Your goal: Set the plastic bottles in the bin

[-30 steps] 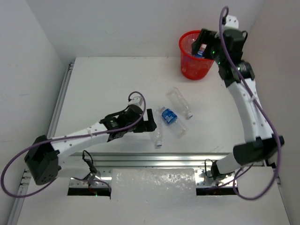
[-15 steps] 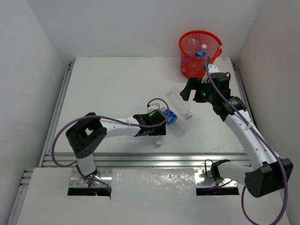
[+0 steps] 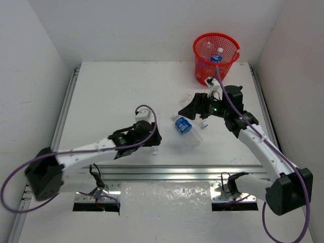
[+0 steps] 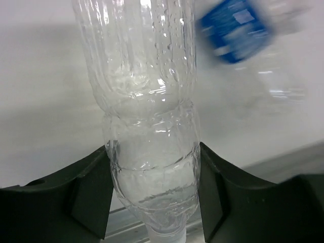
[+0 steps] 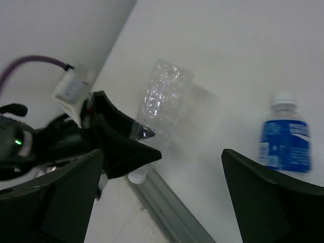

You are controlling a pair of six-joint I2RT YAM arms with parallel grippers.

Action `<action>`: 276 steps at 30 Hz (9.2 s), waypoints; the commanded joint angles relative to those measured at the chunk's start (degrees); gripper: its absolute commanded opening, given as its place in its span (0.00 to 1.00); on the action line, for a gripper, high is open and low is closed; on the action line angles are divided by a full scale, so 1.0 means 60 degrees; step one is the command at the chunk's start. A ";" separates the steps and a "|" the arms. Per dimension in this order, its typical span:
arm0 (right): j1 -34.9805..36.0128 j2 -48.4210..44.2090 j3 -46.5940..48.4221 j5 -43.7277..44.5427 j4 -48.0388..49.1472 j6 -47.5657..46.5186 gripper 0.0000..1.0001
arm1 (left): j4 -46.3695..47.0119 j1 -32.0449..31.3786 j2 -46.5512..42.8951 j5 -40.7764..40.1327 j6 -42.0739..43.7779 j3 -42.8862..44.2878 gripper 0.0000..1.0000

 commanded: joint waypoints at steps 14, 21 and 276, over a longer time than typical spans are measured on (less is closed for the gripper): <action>0.2048 0.1556 -0.0509 -0.4179 0.7356 0.3091 0.91 | 0.6785 0.0079 -0.4824 0.5513 0.2439 -0.2780 0.03; 0.2064 0.1792 -0.0012 -0.2681 0.4945 0.1893 0.00 | 0.5342 0.0079 -0.5174 0.4243 0.2614 -0.2109 0.88; -0.1862 1.1576 1.3539 1.0628 0.4061 -0.6136 0.15 | -0.3850 -0.0112 -0.7957 -0.1986 0.1941 0.0706 1.00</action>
